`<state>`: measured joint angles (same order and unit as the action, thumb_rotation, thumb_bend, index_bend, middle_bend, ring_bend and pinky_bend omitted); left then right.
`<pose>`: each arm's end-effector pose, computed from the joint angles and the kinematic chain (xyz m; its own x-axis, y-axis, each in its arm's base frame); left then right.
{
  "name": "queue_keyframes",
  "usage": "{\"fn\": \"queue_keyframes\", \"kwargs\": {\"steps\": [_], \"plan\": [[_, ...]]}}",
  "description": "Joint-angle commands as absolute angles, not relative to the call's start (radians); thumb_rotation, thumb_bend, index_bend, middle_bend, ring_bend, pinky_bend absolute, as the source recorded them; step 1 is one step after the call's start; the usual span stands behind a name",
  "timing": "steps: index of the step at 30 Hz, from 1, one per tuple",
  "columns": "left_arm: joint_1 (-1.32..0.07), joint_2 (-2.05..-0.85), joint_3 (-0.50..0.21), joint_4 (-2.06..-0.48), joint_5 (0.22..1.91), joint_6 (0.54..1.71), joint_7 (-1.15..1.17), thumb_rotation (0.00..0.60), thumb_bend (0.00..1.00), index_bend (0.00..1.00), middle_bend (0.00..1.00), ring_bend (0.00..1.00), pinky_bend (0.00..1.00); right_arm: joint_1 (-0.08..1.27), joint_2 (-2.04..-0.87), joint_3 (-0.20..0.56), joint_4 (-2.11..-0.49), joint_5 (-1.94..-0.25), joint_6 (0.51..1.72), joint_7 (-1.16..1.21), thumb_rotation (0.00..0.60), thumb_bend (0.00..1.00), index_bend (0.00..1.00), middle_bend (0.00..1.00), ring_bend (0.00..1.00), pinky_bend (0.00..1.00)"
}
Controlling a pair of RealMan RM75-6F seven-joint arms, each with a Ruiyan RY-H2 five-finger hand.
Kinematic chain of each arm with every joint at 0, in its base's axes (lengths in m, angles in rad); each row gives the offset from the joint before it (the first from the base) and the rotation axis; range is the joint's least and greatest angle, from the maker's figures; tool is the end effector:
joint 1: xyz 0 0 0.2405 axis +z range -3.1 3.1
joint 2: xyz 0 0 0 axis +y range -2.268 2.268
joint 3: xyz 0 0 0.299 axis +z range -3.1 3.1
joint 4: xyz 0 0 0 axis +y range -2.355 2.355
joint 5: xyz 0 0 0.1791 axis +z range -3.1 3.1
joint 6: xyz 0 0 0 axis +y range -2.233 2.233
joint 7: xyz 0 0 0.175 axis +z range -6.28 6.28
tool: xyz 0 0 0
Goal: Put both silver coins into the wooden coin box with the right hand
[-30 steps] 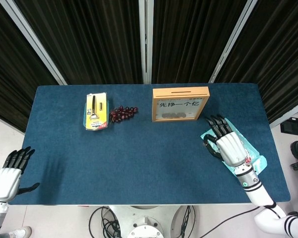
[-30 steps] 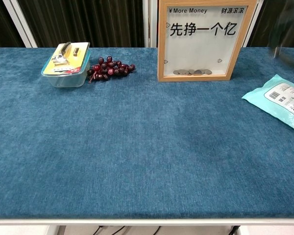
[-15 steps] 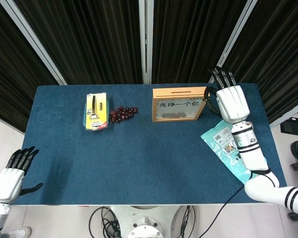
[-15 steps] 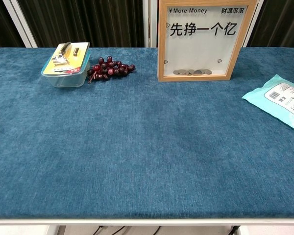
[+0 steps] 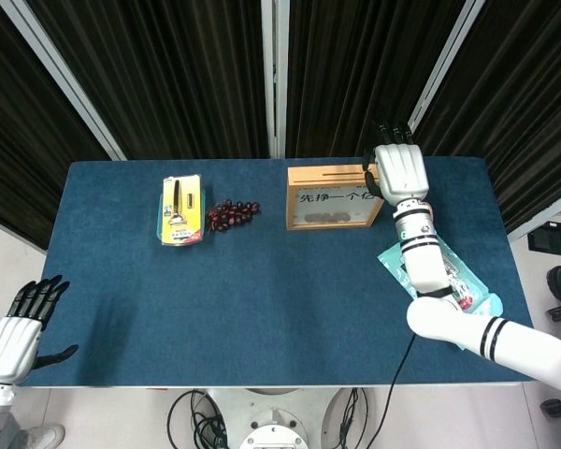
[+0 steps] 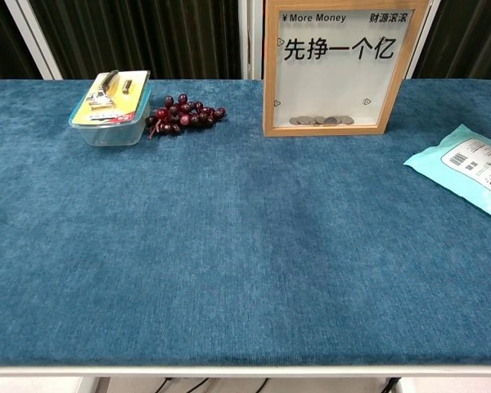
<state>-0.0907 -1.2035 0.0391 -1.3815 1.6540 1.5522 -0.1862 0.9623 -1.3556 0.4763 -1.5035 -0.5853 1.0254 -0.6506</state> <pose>-0.3488 0.1995 0.1791 0.3681 0.0395 0.9290 0.9197 -0.1623 -0.3575 -0.1119 -0.4983 0.1453 0.4138 -0.0005 0.9104 -0.9068 -0.0881 0.4122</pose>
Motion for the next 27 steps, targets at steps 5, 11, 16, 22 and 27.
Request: {"fn": "queue_keyframes", "kwargs": {"steps": [5,11,16,22,27], "plan": [[-0.094,-1.2,0.041,-1.379,1.648,1.538,-0.187,0.6,0.01,0.0,0.0,0.0,0.0,1.059,-1.388,0.495,-1.481,-0.391,1.045,-0.742,0.6,0.46,0.78,0.07,0.0,0.0],[-0.094,-1.207,0.046,-1.37,1.638,1.52,-0.187,0.6,0.01,0.0,0.0,0.0,0.0,1.084,-1.405,0.492,-1.448,-0.354,1.056,-0.736,0.6,0.46,0.78,0.07,0.0,0.0],[-0.093,-1.211,0.044,-1.363,1.635,1.524,-0.192,0.6,0.01,0.0,0.0,0.0,0.0,1.098,-1.418,0.482,-1.423,-0.339,1.052,-0.732,0.6,0.46,0.78,0.07,0.0,0.0],[-0.097,-1.206,0.041,-1.365,1.636,1.523,-0.194,0.6,0.01,0.0,0.0,0.0,0.0,1.113,-1.431,0.468,-1.403,-0.313,1.049,-0.741,0.6,0.47,0.78,0.07,0.0,0.0],[-0.1,-1.207,0.04,-1.368,1.635,1.519,-0.195,0.6,0.01,0.0,0.0,0.0,0.0,1.118,-1.431,0.462,-1.398,-0.297,1.047,-0.742,0.6,0.47,0.78,0.07,0.0,0.0]]}}
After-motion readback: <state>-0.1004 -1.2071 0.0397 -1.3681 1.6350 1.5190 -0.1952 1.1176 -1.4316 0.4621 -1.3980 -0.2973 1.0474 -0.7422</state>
